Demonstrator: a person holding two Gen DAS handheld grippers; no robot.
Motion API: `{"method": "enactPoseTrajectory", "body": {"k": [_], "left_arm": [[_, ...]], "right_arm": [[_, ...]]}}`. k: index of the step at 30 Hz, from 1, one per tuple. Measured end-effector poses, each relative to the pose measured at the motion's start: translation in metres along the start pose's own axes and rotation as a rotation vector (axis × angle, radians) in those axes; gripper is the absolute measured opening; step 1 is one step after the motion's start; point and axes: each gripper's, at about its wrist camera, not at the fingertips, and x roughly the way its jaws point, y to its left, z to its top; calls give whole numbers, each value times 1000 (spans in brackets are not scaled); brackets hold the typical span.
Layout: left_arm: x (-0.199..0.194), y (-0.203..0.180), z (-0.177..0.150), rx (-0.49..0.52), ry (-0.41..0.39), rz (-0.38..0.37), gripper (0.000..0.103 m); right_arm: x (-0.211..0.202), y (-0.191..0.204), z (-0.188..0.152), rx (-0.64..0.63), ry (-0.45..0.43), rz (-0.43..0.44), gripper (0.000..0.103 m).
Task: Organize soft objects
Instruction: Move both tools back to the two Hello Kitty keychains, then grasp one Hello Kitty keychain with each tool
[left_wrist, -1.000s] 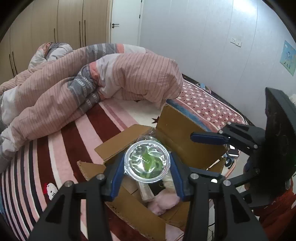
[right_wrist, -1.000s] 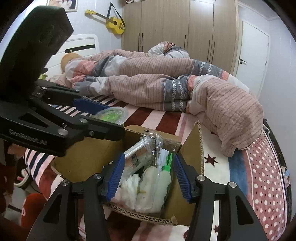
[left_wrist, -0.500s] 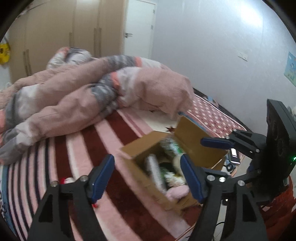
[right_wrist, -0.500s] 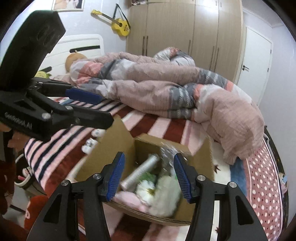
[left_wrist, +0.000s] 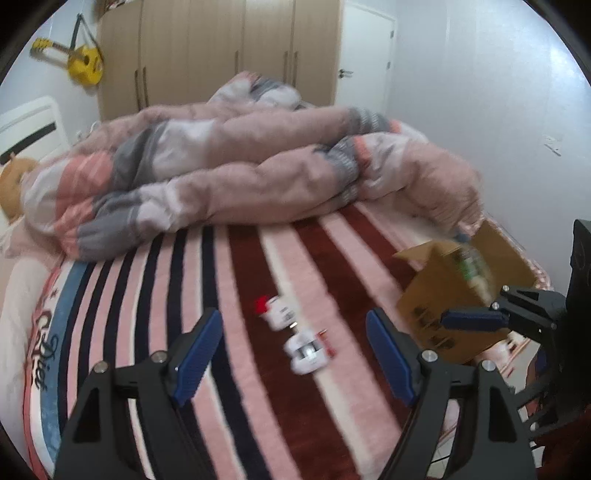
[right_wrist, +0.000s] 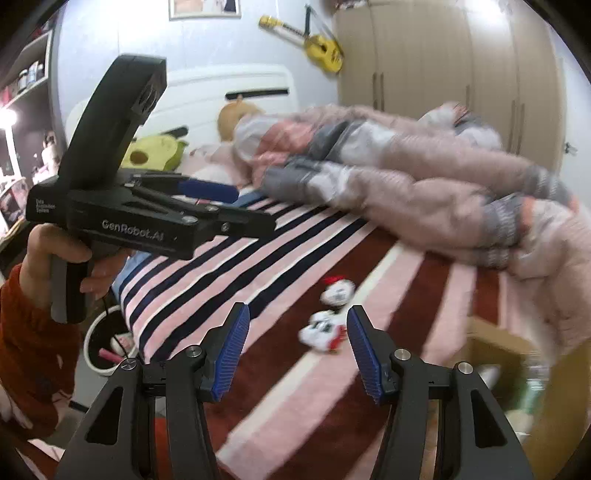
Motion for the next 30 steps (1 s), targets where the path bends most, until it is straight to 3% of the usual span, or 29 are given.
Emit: {"method": "enactPoseTrajectory", "body": {"k": [5, 8, 11, 18, 19, 21, 22, 26, 30], "left_arm": [[40, 34, -27, -40, 63, 7, 78], [70, 46, -37, -61, 98, -2, 78], [99, 51, -47, -73, 130, -16, 78], [152, 54, -53, -80, 152, -33, 78], [159, 54, -52, -82, 156, -39, 78], [170, 52, -51, -82, 163, -46, 78], [176, 50, -50, -80, 166, -50, 78], [192, 45, -43, -84, 167, -69, 77], [202, 39, -33, -93, 158, -71, 77]], "right_arm": [[67, 4, -17, 58, 93, 27, 59], [109, -5, -36, 103, 137, -30, 61], [137, -19, -51, 141, 155, -75, 70], [189, -39, -62, 171, 154, -86, 69], [194, -38, -62, 156, 162, -96, 68], [199, -38, -64, 129, 160, -136, 50], [199, -40, -64, 132, 153, -132, 49], [185, -53, -64, 144, 127, -138, 27], [172, -68, -66, 145, 125, -198, 27]]}}
